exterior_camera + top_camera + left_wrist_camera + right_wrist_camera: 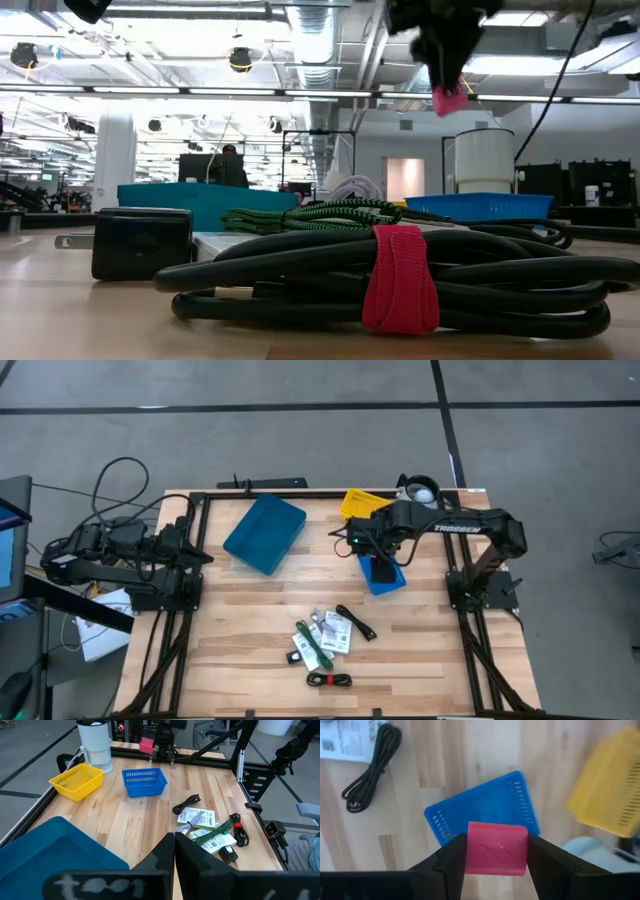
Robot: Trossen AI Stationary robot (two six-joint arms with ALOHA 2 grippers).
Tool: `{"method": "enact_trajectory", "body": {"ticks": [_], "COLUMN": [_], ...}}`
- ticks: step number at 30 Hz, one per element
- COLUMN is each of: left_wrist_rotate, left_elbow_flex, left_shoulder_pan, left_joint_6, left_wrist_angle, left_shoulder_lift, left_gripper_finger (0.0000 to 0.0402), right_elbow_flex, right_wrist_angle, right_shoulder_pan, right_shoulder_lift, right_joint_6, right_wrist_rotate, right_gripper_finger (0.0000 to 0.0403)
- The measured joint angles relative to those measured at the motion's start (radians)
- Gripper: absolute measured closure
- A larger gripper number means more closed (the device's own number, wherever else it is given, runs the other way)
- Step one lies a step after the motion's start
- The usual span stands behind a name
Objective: Pick and place items into bin
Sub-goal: Put the pink charger adapter into the blue bin
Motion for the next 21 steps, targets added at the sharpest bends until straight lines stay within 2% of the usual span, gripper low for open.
{"method": "enact_trajectory", "body": {"ticks": [4,11,16,21], "left_wrist_rotate": [0.000,0.000,0.000,0.000], "left_elbow_flex": [0.000,0.000,0.000,0.000], "left_shoulder_pan": [0.000,0.000,0.000,0.000], "left_joint_6": [0.000,0.000,0.000,0.000], "left_wrist_angle": [0.000,0.000,0.000,0.000], "left_shoulder_lift": [0.000,0.000,0.000,0.000], "left_gripper_finger": [0.0401,0.0401,0.0401,0.0401], "right_elbow_flex": [-0.150,-0.342,-0.418,-0.426], "right_wrist_angle": [0.102,0.200,0.263,0.272], "right_shoulder_pan": [0.000,-0.014,-0.031,-0.037], "right_shoulder_lift": [-0.029,-0.017,-0.018,-0.018], "right_joint_6": [-0.015,-0.034,-0.034,-0.033], "right_wrist_rotate": [-0.037,-0.039,-0.029,-0.028], "right_gripper_finger": [0.0229,0.0229,0.0225,0.0214]}}
